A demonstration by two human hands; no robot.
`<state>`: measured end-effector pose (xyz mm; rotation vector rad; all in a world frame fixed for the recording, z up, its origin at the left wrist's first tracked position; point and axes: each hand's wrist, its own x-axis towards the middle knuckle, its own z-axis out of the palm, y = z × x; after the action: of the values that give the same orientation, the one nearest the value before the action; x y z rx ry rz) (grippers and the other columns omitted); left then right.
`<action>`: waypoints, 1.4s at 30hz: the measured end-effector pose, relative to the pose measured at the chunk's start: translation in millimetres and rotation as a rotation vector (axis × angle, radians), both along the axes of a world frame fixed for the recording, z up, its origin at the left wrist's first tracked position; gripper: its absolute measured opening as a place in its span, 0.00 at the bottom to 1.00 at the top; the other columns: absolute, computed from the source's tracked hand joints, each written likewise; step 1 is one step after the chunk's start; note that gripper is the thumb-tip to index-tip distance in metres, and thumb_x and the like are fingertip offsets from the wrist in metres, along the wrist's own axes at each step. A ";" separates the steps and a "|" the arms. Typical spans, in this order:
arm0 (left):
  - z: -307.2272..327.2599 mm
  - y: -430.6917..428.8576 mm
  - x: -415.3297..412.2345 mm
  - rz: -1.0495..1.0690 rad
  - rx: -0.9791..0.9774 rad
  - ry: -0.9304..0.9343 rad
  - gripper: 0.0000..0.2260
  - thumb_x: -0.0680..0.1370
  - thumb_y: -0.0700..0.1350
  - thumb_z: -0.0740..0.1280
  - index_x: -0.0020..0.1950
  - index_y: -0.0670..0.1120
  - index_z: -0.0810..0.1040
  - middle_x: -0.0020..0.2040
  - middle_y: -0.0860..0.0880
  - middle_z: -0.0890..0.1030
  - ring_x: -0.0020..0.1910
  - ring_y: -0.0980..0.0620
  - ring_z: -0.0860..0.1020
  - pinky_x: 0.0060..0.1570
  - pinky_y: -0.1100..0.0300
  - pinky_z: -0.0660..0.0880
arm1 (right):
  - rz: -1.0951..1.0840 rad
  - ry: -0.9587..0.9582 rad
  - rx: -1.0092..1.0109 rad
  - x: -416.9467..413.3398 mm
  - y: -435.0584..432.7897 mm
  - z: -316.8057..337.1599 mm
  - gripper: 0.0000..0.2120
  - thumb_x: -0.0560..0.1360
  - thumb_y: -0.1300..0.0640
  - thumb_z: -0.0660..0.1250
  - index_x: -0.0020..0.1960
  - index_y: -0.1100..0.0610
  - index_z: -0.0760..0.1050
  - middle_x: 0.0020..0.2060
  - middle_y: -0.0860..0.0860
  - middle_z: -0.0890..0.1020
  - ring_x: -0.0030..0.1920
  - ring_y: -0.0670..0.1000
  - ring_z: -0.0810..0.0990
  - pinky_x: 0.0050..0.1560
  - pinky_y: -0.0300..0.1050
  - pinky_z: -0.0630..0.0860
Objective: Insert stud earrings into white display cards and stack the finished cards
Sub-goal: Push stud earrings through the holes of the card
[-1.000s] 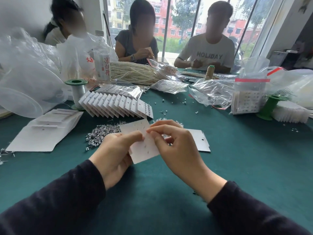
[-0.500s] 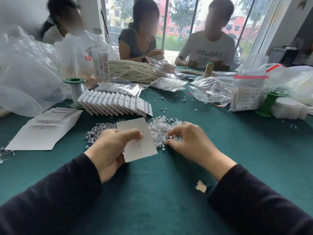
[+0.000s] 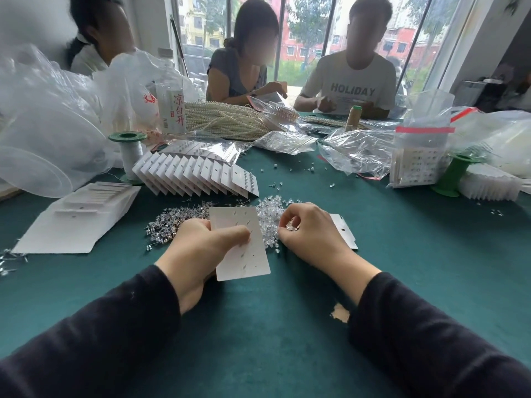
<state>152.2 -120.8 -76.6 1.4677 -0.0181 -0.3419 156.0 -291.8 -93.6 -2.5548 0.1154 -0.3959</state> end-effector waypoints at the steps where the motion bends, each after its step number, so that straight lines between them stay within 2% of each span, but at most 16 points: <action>1: 0.2 0.0 -0.5 0.000 0.002 -0.002 0.04 0.71 0.35 0.69 0.45 0.40 0.78 0.31 0.48 0.84 0.28 0.54 0.82 0.24 0.66 0.74 | 0.001 -0.004 0.014 0.0 -0.3 0.0 0.04 0.70 0.59 0.65 0.37 0.52 0.74 0.38 0.48 0.73 0.42 0.48 0.71 0.43 0.38 0.64; 4: 1.1 0.1 -1.6 -0.002 0.013 -0.009 0.03 0.71 0.34 0.69 0.44 0.40 0.78 0.30 0.48 0.84 0.27 0.54 0.81 0.23 0.66 0.74 | 0.001 -0.034 0.054 1.0 -2.6 -0.7 0.04 0.70 0.60 0.65 0.37 0.54 0.74 0.38 0.49 0.76 0.41 0.48 0.72 0.38 0.35 0.63; 5: 1.3 0.3 -1.9 -0.002 0.015 -0.011 0.03 0.71 0.34 0.69 0.43 0.40 0.78 0.30 0.48 0.84 0.27 0.54 0.81 0.23 0.66 0.74 | 0.001 -0.053 0.058 1.6 -3.4 -0.8 0.03 0.70 0.60 0.65 0.39 0.55 0.75 0.38 0.49 0.75 0.40 0.48 0.72 0.36 0.33 0.62; 7: 1.6 0.4 -2.3 -0.003 0.017 -0.016 0.03 0.71 0.34 0.69 0.42 0.40 0.78 0.30 0.49 0.84 0.27 0.55 0.81 0.22 0.67 0.73 | 0.017 -0.094 0.036 1.9 -3.4 -1.0 0.03 0.70 0.60 0.67 0.44 0.54 0.77 0.37 0.48 0.74 0.39 0.48 0.72 0.36 0.30 0.63; 9: 2.2 -0.2 -2.9 -0.007 0.013 -0.020 0.03 0.71 0.34 0.68 0.42 0.41 0.78 0.30 0.49 0.83 0.27 0.55 0.81 0.22 0.67 0.73 | 0.044 -0.110 -0.017 1.8 -1.3 -3.4 0.06 0.71 0.58 0.68 0.47 0.54 0.81 0.38 0.49 0.74 0.40 0.49 0.74 0.43 0.35 0.66; 12: 2.3 -0.4 -3.3 0.003 0.014 -0.017 0.03 0.71 0.34 0.69 0.42 0.41 0.78 0.30 0.50 0.83 0.27 0.55 0.81 0.23 0.67 0.73 | 0.051 -0.146 -0.074 1.9 2.5 -6.0 0.05 0.72 0.59 0.67 0.43 0.57 0.82 0.40 0.52 0.78 0.42 0.52 0.76 0.47 0.41 0.70; 15: 1.9 -0.3 -2.7 0.012 0.021 -0.016 0.03 0.71 0.34 0.69 0.42 0.41 0.78 0.30 0.49 0.84 0.28 0.54 0.81 0.23 0.67 0.74 | 0.055 -0.179 -0.013 1.0 1.4 -3.7 0.05 0.71 0.61 0.66 0.41 0.56 0.81 0.36 0.48 0.78 0.35 0.45 0.73 0.38 0.31 0.65; 18: 1.7 -0.6 -2.4 0.014 0.022 -0.012 0.03 0.71 0.34 0.69 0.42 0.41 0.78 0.30 0.49 0.84 0.28 0.54 0.82 0.24 0.66 0.75 | 0.009 -0.226 0.155 -0.6 -1.4 3.2 0.04 0.69 0.61 0.66 0.38 0.54 0.78 0.29 0.42 0.76 0.31 0.39 0.72 0.33 0.25 0.66; 22: 1.5 -0.6 -2.9 0.006 0.016 -0.010 0.03 0.71 0.34 0.69 0.41 0.40 0.78 0.30 0.48 0.84 0.28 0.54 0.81 0.24 0.66 0.75 | 0.000 -0.261 0.311 -2.7 0.1 8.6 0.08 0.67 0.62 0.67 0.34 0.51 0.74 0.28 0.44 0.77 0.29 0.42 0.74 0.31 0.33 0.70; 25: 1.5 -0.3 -2.9 0.007 0.019 -0.008 0.03 0.71 0.34 0.69 0.42 0.40 0.78 0.30 0.49 0.84 0.28 0.54 0.81 0.23 0.67 0.74 | -0.022 -0.245 0.225 -3.9 0.0 4.9 0.05 0.68 0.61 0.68 0.36 0.52 0.76 0.29 0.44 0.78 0.30 0.42 0.74 0.30 0.28 0.67; 27: 2.0 -0.4 -2.5 0.011 0.017 -0.008 0.03 0.71 0.34 0.69 0.41 0.41 0.78 0.30 0.49 0.83 0.27 0.54 0.81 0.23 0.67 0.73 | -0.035 -0.209 0.212 -3.5 -1.9 3.1 0.03 0.69 0.61 0.68 0.38 0.55 0.76 0.32 0.46 0.80 0.33 0.45 0.76 0.32 0.28 0.68; 29: 2.1 -0.7 -2.2 0.013 0.012 -0.004 0.03 0.71 0.34 0.69 0.41 0.41 0.78 0.29 0.49 0.83 0.27 0.54 0.81 0.23 0.67 0.73 | -0.039 -0.203 0.283 -3.1 -3.1 4.3 0.04 0.69 0.62 0.67 0.39 0.55 0.76 0.36 0.49 0.82 0.36 0.48 0.79 0.36 0.35 0.73; 31: 1.7 -0.9 -2.0 0.019 0.014 -0.003 0.03 0.71 0.34 0.69 0.40 0.41 0.78 0.29 0.50 0.83 0.26 0.55 0.81 0.22 0.67 0.73 | -0.015 -0.229 0.378 -6.0 -1.1 8.5 0.07 0.69 0.64 0.68 0.38 0.53 0.76 0.37 0.51 0.84 0.36 0.47 0.80 0.36 0.39 0.73; 34: 1.1 -1.3 -1.5 0.026 0.015 -0.008 0.04 0.71 0.34 0.69 0.40 0.41 0.78 0.28 0.50 0.83 0.26 0.55 0.81 0.22 0.67 0.73 | 0.056 -0.262 0.409 -15.3 6.7 14.7 0.10 0.69 0.65 0.70 0.36 0.50 0.78 0.34 0.46 0.83 0.36 0.42 0.81 0.38 0.35 0.75; 36: 1.0 -1.7 -1.1 0.030 0.009 -0.010 0.04 0.71 0.34 0.69 0.40 0.41 0.78 0.28 0.50 0.83 0.26 0.55 0.81 0.22 0.67 0.73 | 0.114 -0.269 0.427 -22.9 14.1 17.9 0.11 0.68 0.65 0.71 0.34 0.49 0.78 0.30 0.43 0.81 0.32 0.39 0.78 0.36 0.31 0.74; 42: -0.6 -1.5 -0.4 0.037 0.006 -0.029 0.04 0.70 0.33 0.68 0.40 0.41 0.79 0.30 0.48 0.83 0.28 0.54 0.81 0.23 0.66 0.74 | 0.231 -0.256 0.337 -35.3 33.8 18.9 0.07 0.66 0.64 0.73 0.35 0.53 0.79 0.31 0.44 0.80 0.32 0.44 0.77 0.35 0.35 0.74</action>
<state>151.8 -122.3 -77.2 1.4767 -0.0132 -0.2912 120.6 -258.0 -74.6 -2.1372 -0.1908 -0.5575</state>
